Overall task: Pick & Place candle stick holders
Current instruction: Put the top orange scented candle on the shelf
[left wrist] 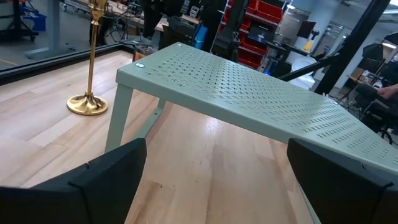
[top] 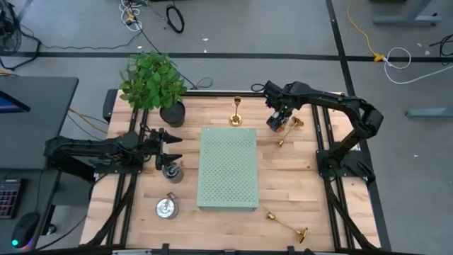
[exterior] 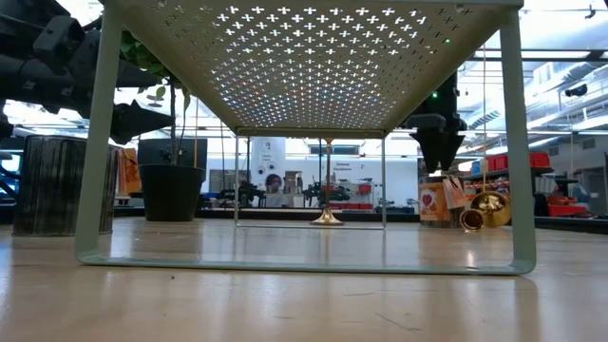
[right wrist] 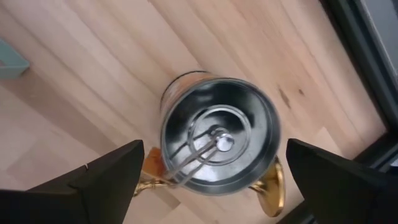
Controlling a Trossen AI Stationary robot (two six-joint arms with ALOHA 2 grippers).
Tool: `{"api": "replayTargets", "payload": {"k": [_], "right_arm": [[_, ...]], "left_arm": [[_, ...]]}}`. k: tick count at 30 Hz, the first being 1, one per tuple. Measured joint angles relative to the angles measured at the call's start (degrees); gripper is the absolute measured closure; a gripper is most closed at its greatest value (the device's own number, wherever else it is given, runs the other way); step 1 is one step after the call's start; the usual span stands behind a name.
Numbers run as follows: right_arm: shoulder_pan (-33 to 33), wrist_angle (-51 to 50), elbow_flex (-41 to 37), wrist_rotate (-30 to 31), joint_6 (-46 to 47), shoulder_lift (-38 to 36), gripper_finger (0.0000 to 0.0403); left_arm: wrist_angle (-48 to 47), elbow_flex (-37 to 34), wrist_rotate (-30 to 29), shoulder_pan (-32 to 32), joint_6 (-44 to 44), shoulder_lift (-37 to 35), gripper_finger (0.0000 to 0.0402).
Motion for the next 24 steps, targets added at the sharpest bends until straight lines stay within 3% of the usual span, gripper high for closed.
{"api": "replayTargets", "payload": {"k": [15, 24], "right_arm": [[-1.65, 2.84, -4.44, 0.78, -0.51, -0.04, 0.0005], [-1.84, 7.82, -6.14, -3.01, -0.25, -0.07, 0.0005]], "left_arm": [[0.0, -0.02, 0.02, 0.0, 0.04, 0.0, 0.0003], [0.0, -0.02, 0.0, 0.0, 0.2, -0.02, 0.0003]]}}
